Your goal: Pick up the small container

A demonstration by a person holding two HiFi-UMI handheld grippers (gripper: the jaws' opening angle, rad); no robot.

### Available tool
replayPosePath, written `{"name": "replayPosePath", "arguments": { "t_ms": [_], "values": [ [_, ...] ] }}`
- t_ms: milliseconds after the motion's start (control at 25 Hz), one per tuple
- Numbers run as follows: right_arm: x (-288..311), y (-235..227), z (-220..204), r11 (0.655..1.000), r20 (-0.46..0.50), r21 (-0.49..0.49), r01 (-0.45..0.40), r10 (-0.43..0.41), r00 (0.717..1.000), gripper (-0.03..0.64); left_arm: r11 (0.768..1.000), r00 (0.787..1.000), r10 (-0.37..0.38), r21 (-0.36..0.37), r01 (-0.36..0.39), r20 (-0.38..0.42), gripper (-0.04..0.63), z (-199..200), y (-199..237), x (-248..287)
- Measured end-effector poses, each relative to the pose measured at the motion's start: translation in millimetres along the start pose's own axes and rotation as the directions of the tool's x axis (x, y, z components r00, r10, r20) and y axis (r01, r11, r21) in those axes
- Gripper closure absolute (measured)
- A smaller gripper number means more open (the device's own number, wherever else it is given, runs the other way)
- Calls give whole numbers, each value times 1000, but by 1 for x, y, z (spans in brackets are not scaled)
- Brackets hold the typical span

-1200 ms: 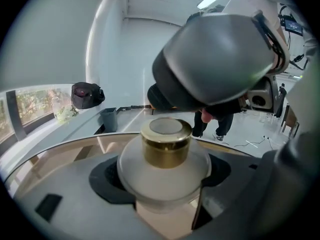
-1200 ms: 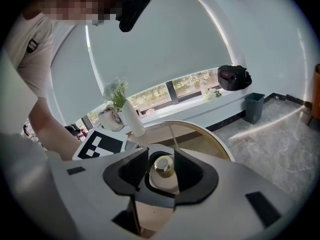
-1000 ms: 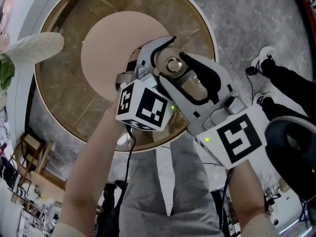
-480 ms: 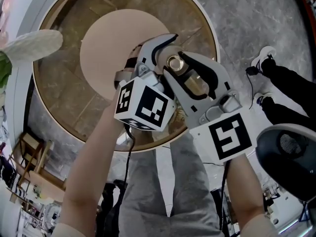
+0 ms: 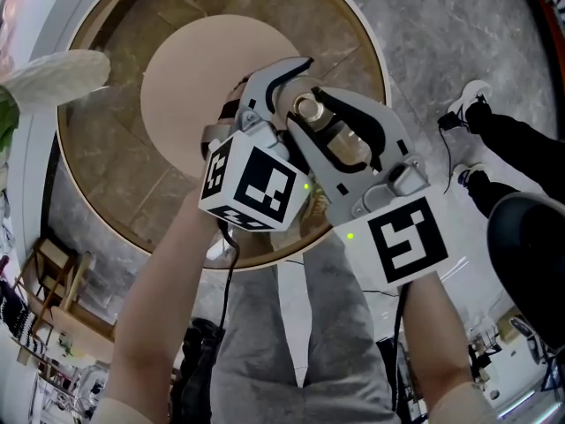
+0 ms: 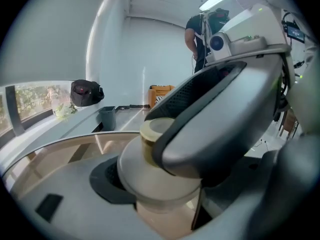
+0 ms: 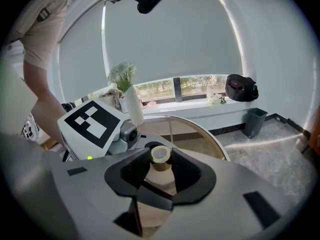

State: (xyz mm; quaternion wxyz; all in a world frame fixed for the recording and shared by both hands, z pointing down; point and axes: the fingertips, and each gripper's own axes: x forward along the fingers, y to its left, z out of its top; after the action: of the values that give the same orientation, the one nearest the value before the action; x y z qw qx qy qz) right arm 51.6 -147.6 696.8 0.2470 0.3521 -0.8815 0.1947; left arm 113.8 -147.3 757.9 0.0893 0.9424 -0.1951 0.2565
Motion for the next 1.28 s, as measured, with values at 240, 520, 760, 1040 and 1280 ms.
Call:
{"name": "replayPosePath", "arguments": {
  "t_ms": [240, 520, 760, 1040, 1280],
  "values": [
    [-7, 13, 16, 1000, 19, 9, -18, 17, 1000, 486, 999, 1000, -4, -40, 4, 5, 245, 11, -2, -18],
    [-25, 26, 62, 999, 56, -6, -36, 37, 998, 486, 999, 1000, 24, -32, -24, 2, 247, 49, 7, -51],
    [-53, 43, 114, 999, 84, -19, -40, 42, 996, 486, 1000, 1000, 27, -2, -27, -4, 245, 95, 9, -90],
    [-92, 62, 188, 999, 132, -40, -28, 33, 991, 486, 999, 999, 46, 9, -46, 12, 247, 164, 15, -141],
    [-135, 76, 257, 998, 171, -57, -11, 21, 985, 486, 997, 998, 66, 43, -66, 13, 247, 233, 17, -185]
  ]
}}
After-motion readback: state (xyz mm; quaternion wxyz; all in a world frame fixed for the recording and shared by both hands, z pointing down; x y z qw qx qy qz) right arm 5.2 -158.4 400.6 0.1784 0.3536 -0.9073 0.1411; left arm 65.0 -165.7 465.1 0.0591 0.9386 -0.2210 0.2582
